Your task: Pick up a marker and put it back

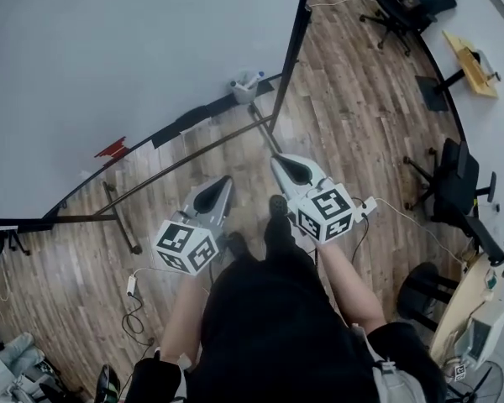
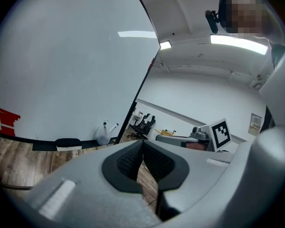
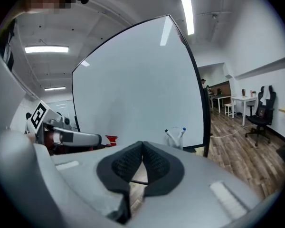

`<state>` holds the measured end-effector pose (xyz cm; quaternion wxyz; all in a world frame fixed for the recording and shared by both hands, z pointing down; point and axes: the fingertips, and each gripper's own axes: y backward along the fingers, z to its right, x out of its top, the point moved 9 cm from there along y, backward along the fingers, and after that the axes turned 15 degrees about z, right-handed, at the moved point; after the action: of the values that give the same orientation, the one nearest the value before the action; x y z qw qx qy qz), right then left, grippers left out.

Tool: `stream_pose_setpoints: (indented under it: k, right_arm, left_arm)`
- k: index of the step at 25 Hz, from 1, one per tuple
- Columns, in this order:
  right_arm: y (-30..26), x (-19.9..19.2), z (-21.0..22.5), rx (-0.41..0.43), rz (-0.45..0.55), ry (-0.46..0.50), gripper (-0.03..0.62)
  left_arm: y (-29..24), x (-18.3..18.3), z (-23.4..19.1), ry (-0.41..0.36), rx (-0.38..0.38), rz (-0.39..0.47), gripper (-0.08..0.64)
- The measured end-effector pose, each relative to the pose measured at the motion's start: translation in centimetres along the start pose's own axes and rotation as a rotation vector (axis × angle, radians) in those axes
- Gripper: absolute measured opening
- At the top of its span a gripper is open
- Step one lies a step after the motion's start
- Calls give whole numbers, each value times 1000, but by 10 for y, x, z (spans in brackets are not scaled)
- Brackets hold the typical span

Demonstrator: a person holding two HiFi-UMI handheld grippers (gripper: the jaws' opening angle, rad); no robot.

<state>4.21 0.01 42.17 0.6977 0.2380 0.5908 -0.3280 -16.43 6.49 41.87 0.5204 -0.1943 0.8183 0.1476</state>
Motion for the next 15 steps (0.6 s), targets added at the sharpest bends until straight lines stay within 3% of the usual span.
stream_pose_setpoints:
  k: [7, 15]
  right_arm:
    - [29, 18, -51, 53, 186, -35, 3]
    - [44, 21, -68, 23, 214, -29, 3]
  left_arm:
    - [29, -2, -5, -4, -53, -33, 11]
    - [37, -1, 1, -16, -88, -36, 9]
